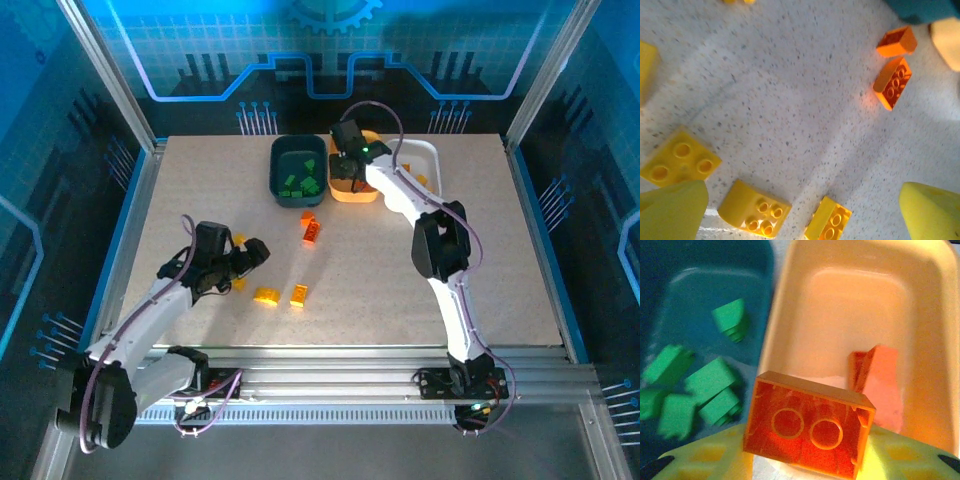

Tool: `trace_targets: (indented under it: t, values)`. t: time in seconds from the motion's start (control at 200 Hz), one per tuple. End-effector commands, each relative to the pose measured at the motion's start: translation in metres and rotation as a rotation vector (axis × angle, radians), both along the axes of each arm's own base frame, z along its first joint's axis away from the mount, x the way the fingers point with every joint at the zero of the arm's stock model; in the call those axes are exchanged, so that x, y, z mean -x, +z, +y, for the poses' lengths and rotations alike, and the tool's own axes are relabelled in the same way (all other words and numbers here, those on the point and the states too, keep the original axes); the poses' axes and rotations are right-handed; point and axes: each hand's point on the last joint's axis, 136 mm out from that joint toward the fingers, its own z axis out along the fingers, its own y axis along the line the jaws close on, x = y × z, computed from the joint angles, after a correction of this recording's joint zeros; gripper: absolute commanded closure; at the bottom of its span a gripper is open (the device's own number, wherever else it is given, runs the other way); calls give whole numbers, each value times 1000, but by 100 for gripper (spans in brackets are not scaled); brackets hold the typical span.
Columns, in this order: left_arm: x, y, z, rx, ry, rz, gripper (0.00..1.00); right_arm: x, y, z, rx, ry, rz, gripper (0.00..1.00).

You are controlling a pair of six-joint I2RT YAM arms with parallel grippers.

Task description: Sort the legos into containers by color

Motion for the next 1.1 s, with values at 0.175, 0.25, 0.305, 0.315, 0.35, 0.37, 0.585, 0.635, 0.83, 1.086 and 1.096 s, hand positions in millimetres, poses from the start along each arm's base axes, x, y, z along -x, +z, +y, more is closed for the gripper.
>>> trace_targets:
  t: [0.175, 0.25, 0.305, 0.315, 0.35, 0.37, 0.585, 0.635, 0.83, 1.086, 1.096]
  values:
    - [-16, 12, -19, 23, -56, -18, 1, -12, -39, -14, 20, 35, 130, 44]
    - [-18, 11, -20, 23, -60, -12, 1, -12, -34, -15, 24, 43, 122, 34]
    - [-19, 11, -21, 24, -63, -14, 1, -10, -27, -13, 24, 58, 112, 30]
    - [-19, 12, -21, 24, -63, -14, 1, -11, -25, -13, 24, 58, 108, 29]
    - [-20, 12, -22, 26, -65, -15, 1, -10, -17, -13, 28, 61, 95, 27]
    - [-20, 12, -23, 27, -67, -17, 1, -9, -13, -12, 28, 64, 88, 27]
    - [-22, 17, -25, 20, -73, -29, 1, 25, 38, 6, 11, 109, 13, 26]
    - [-22, 18, -21, 1, -69, -34, 1, 43, 41, 18, -1, 132, 9, 26]
    - [-20, 15, 0, -72, -2, -24, 1, 118, 8, 64, -119, 159, 103, 18]
    - [-15, 11, -2, -39, 2, -11, 1, 140, -46, 104, -171, 104, 227, 11]
    - [-14, 10, -1, -39, 2, -10, 1, 139, -48, 104, -166, 100, 229, 11]
